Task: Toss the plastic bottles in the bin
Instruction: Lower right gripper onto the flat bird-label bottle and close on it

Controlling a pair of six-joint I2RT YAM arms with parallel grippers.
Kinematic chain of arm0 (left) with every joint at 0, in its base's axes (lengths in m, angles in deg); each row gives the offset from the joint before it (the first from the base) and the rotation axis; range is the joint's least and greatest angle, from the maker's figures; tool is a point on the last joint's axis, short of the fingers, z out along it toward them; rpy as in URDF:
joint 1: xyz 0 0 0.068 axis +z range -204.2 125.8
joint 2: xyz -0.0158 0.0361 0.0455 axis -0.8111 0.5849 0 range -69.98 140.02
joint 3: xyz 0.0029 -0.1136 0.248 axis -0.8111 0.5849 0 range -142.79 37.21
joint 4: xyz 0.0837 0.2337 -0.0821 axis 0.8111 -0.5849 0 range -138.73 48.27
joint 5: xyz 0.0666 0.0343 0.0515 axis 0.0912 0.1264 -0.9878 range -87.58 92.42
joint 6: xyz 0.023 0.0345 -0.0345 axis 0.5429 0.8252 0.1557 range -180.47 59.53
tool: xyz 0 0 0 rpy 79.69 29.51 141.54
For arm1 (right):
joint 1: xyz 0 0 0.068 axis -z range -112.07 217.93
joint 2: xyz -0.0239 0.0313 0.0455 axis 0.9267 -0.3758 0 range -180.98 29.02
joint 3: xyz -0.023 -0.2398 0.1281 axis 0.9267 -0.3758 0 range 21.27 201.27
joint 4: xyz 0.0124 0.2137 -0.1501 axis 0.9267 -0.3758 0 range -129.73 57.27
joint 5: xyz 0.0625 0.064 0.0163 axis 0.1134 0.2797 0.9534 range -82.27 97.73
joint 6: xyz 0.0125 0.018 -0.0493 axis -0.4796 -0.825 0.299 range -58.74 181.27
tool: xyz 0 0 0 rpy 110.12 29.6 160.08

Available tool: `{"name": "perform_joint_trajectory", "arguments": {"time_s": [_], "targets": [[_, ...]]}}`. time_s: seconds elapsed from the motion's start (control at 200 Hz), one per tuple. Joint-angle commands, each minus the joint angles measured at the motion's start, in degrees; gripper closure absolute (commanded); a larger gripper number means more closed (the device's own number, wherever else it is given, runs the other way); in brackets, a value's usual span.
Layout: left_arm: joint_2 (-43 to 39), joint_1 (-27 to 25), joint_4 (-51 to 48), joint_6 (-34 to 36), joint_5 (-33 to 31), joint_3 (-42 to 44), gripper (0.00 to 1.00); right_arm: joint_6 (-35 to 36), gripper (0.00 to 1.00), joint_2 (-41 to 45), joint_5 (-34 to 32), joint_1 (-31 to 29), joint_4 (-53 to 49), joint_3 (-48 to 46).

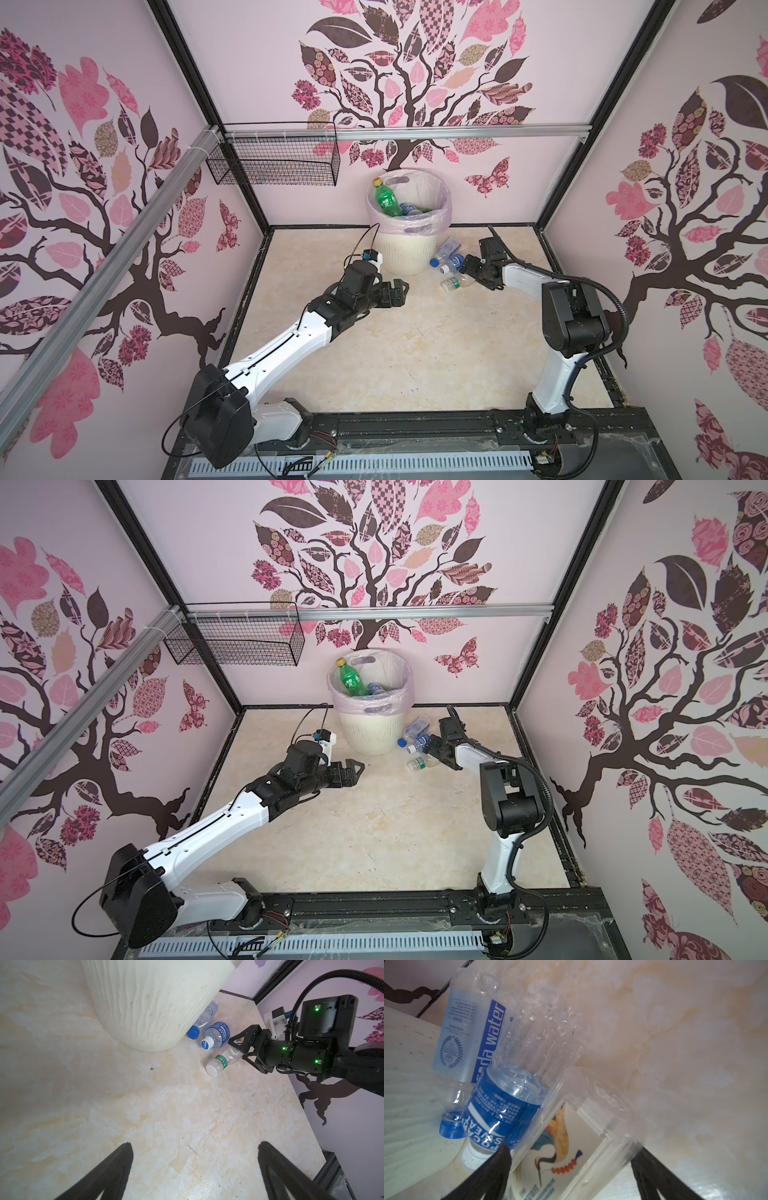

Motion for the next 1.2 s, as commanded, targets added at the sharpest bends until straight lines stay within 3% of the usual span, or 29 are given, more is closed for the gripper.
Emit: {"name": "perform_joint_trajectory", "arguments": {"time_s": [0.0,0.345,0.485,0.83,1.195], "targets": [[0.37,0.20,1.45,0.60,0.40,1.52,0.03,1.48,0.09,1.86,0.56,0.19,-3.81,-3.21],[1.08,0.25,1.65,0.32,0.98,1.54,0.03,2.74,0.14,9.12,0.25,0.22,-4.43,-7.79],[1.30,0.21,1.74,0.45,1.15,1.52,0.03,3.97,0.08,10.20,-2.36,0.23,-5.04,-6.49],[1.68,0.17,1.39,0.87,1.06,1.58,0.03,7.21,0.02,1.72,-5.74,0.50,-8.43,4.24],[2.36,0.36,1.06,1.12,0.71,1.65,0.03,8.30,0.12,-2.44,-6.90,0.76,-8.02,5.93]]}}
